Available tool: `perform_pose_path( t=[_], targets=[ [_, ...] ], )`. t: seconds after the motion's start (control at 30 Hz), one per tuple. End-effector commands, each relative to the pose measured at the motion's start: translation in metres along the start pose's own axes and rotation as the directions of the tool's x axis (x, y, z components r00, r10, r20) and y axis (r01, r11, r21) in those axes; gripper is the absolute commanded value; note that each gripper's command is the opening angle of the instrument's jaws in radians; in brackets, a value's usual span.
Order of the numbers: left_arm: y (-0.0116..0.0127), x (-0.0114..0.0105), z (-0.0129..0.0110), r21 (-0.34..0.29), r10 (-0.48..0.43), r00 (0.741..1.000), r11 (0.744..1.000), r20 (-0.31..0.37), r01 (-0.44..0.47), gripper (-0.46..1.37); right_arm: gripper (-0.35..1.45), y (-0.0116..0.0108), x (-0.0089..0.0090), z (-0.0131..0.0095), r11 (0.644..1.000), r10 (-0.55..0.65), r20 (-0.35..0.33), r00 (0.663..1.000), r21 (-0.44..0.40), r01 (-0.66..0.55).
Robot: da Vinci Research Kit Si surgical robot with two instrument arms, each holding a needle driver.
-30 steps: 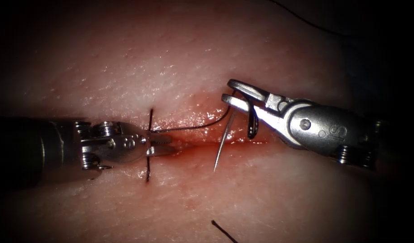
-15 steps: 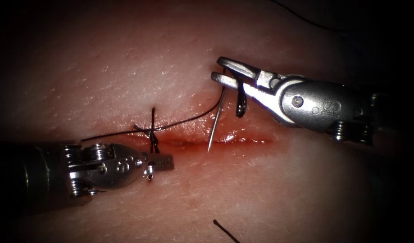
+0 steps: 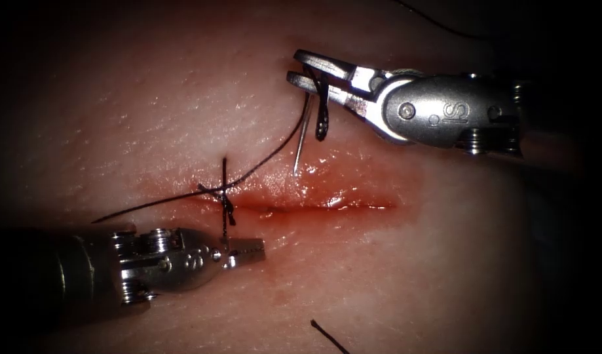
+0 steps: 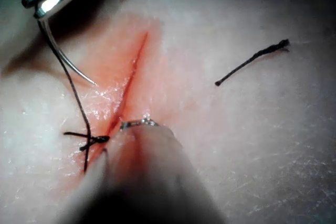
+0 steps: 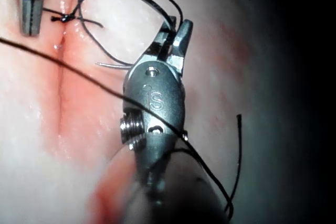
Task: Wound Closure
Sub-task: Use the right gripper to insert the needle through the top of the skin
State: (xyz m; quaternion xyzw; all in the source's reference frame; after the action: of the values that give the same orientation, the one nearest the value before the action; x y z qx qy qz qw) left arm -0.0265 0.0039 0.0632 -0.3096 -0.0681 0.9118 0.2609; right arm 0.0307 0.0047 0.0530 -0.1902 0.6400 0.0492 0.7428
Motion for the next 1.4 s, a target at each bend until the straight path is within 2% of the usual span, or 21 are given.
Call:
perform_pose_path(
  t=[0.03, 0.2, 0.33, 0.57, 1.0, 1.4],
  targets=[
    [0.0002, 0.0, 0.0002, -0.011, 0.001, 1.0, 1.0, -0.004, -0.001, -0.35, -0.35, 0.0, 0.0001, 0.0004, 1.0, -0.012, -0.012, 1.0, -0.003, 0.012],
    [0.001, -0.0002, 0.0011, -0.023, 0.004, 1.0, 1.0, -0.016, -0.004, -0.35, -0.35, -0.0005, 0.0003, 0.0018, 0.998, -0.057, -0.04, 0.998, 0.013, 0.057],
    [0.0012, -0.0006, 0.0009, -0.028, -0.001, 1.0, 1.0, -0.019, 0.001, -0.35, -0.35, -0.001, 0.0002, 0.0025, 0.995, -0.095, -0.051, 0.994, 0.031, 0.097],
    [0.001, -0.0011, 0.0003, -0.033, -0.004, 1.0, 0.999, -0.02, 0.003, -0.35, -0.35, -0.0016, -0.0011, 0.0018, 0.991, -0.124, -0.057, 0.991, 0.037, 0.126],
    [0.001, -0.0014, 0.0, -0.035, -0.002, 1.0, 0.999, -0.02, 0.002, -0.35, -0.35, -0.0017, -0.0013, 0.0018, 0.98, -0.195, -0.061, 0.979, 0.034, 0.197],
    [0.0008, -0.0011, 0.0, -0.037, -0.004, 1.0, 0.999, -0.02, 0.003, -0.35, -0.35, -0.0037, -0.0022, 0.0012, 0.975, -0.218, -0.076, 0.973, 0.032, 0.221]
  ],
)
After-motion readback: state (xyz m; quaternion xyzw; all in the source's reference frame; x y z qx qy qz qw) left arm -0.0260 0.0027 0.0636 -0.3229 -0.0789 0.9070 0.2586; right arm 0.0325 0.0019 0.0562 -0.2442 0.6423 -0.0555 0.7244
